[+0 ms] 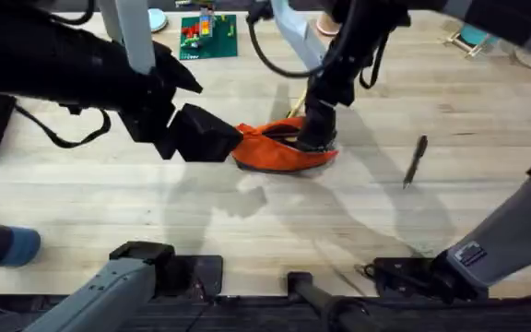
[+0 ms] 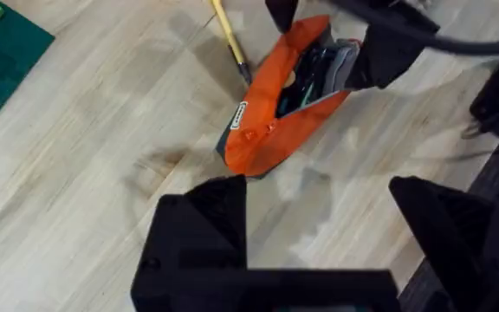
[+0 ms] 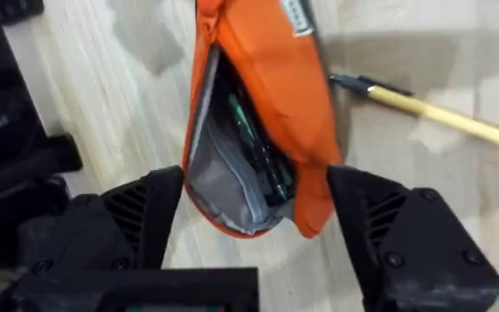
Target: Unzip the bag, pick up the pens from the table one at a time and place them inside, then zip the bag closed.
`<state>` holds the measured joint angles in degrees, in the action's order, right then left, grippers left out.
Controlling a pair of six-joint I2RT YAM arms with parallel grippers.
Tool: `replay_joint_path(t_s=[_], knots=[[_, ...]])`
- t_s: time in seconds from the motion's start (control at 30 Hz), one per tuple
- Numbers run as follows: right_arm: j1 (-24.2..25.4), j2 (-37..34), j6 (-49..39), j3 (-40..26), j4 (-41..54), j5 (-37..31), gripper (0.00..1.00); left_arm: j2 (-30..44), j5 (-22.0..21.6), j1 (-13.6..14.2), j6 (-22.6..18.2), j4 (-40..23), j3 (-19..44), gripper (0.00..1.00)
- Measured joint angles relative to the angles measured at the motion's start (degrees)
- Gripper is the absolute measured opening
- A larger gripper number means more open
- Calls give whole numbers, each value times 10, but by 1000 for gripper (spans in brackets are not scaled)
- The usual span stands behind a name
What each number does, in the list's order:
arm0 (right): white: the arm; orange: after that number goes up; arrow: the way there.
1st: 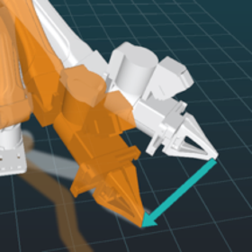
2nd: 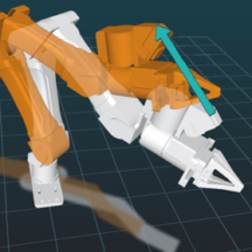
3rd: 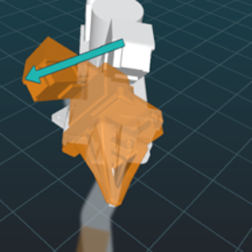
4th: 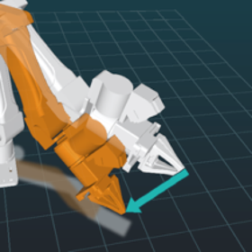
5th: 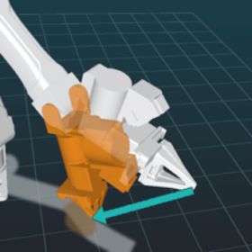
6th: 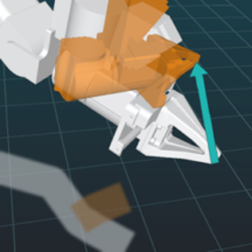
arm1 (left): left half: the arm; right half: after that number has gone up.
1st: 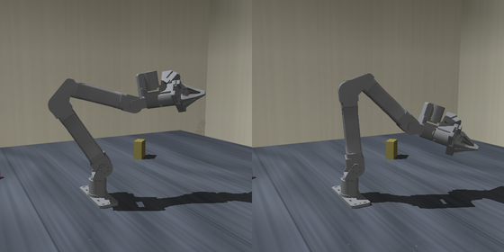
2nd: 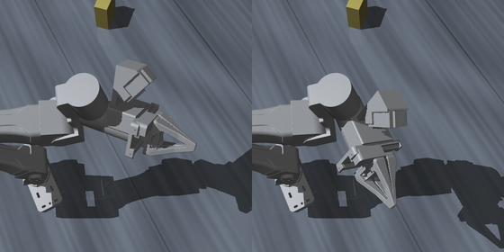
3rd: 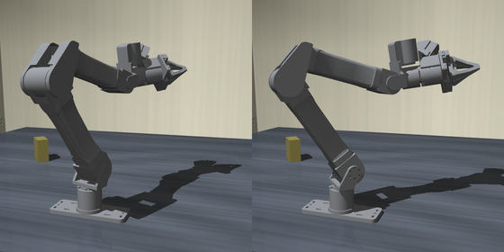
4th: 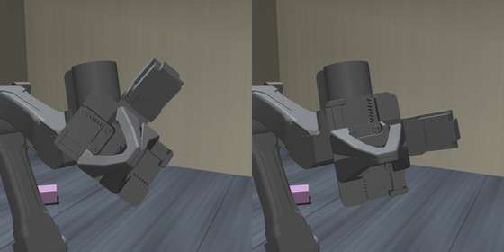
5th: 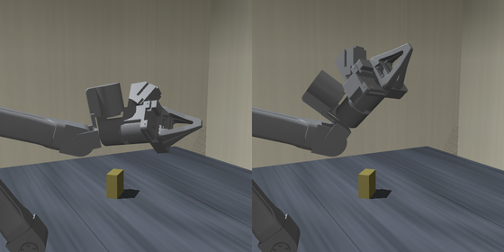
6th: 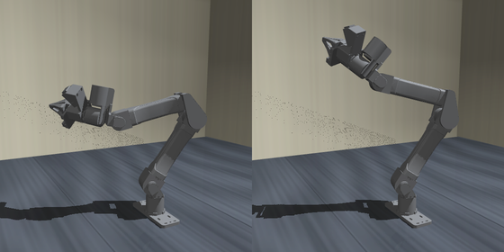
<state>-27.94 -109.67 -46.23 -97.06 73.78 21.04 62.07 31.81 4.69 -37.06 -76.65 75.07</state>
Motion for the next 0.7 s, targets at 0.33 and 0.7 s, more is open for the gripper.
replay_joint_path(t_s=[0.33,0.7], knots=[[22,73,17,-44,28,0,996,0,0,0,0,0,0,995],[62,177,68,-45,30,-20,995,0,0,0,0,0,0,995]])
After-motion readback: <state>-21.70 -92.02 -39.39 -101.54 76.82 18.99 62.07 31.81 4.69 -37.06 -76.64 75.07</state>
